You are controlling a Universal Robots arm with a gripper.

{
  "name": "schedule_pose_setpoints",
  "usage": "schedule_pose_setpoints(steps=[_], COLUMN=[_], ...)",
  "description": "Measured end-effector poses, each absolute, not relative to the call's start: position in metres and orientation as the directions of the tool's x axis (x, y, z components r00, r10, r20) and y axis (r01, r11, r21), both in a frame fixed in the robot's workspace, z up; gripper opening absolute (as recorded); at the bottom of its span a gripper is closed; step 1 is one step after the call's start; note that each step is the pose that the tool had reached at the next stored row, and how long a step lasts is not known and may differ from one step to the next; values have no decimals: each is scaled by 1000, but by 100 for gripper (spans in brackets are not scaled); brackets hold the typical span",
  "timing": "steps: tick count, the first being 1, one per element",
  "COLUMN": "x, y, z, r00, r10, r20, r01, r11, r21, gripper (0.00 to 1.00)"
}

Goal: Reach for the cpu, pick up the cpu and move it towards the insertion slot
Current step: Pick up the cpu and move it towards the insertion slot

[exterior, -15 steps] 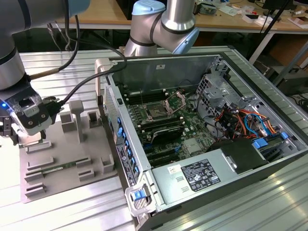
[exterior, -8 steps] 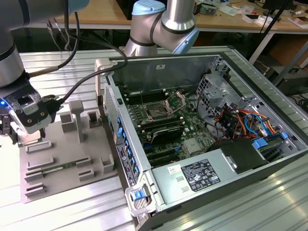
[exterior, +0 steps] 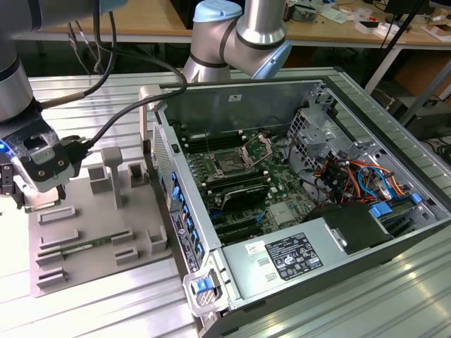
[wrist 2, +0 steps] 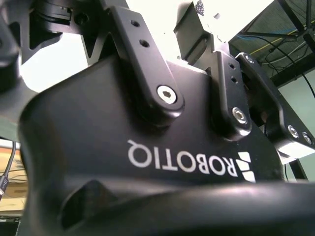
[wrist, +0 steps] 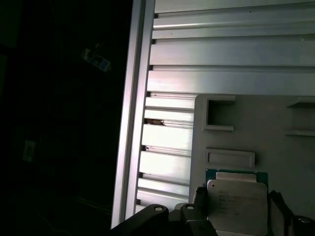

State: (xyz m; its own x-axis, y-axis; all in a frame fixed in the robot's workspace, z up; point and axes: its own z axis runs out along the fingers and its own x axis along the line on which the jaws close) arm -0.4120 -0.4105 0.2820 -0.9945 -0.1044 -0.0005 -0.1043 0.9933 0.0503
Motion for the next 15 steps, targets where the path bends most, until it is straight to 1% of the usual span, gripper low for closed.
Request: schedule_pose_setpoints(steps=[15], x=[-412], y=[-410], z=[292], r00=[-995], r10=[-104], r20=[-1], r01=[-104], r11=[993], r21=[51], gripper=[55])
